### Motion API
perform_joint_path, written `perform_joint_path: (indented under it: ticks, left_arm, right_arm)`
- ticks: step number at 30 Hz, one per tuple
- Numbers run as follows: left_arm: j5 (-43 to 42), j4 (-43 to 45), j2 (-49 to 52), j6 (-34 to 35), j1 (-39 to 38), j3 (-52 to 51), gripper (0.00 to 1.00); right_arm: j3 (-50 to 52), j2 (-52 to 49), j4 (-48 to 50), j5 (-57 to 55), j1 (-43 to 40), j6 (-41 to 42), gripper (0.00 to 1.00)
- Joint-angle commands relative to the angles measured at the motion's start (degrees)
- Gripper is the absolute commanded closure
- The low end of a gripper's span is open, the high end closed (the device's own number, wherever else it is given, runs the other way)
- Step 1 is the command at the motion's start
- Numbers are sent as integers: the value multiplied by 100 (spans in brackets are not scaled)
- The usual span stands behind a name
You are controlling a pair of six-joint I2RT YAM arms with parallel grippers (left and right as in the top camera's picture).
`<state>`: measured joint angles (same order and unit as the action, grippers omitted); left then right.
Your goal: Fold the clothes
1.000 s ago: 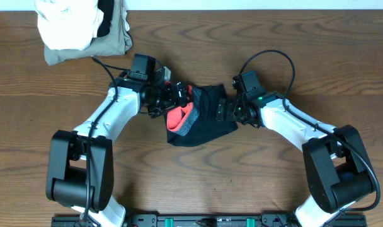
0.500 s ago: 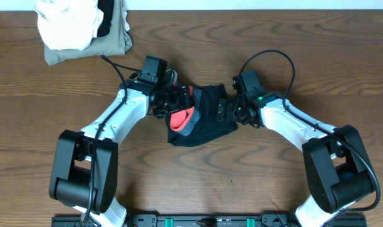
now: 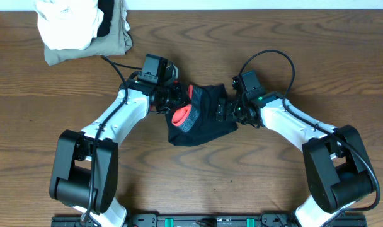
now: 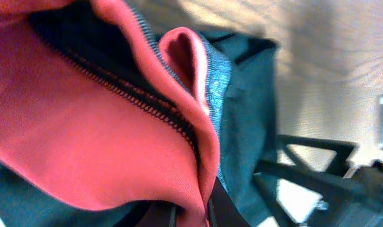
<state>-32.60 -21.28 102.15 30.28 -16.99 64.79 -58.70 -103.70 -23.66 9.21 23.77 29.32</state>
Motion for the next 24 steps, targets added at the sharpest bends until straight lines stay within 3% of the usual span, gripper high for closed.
perform_joint_path:
  ticks: [1, 24]
  left_arm:
    - [-555, 153, 70, 428, -20, 70, 94]
    - [-557, 577, -262, 654, -227, 70, 94]
  right_arm:
    - [31, -57, 15, 26, 118, 35, 1]
    - [31, -57, 101, 221, 96, 238, 1]
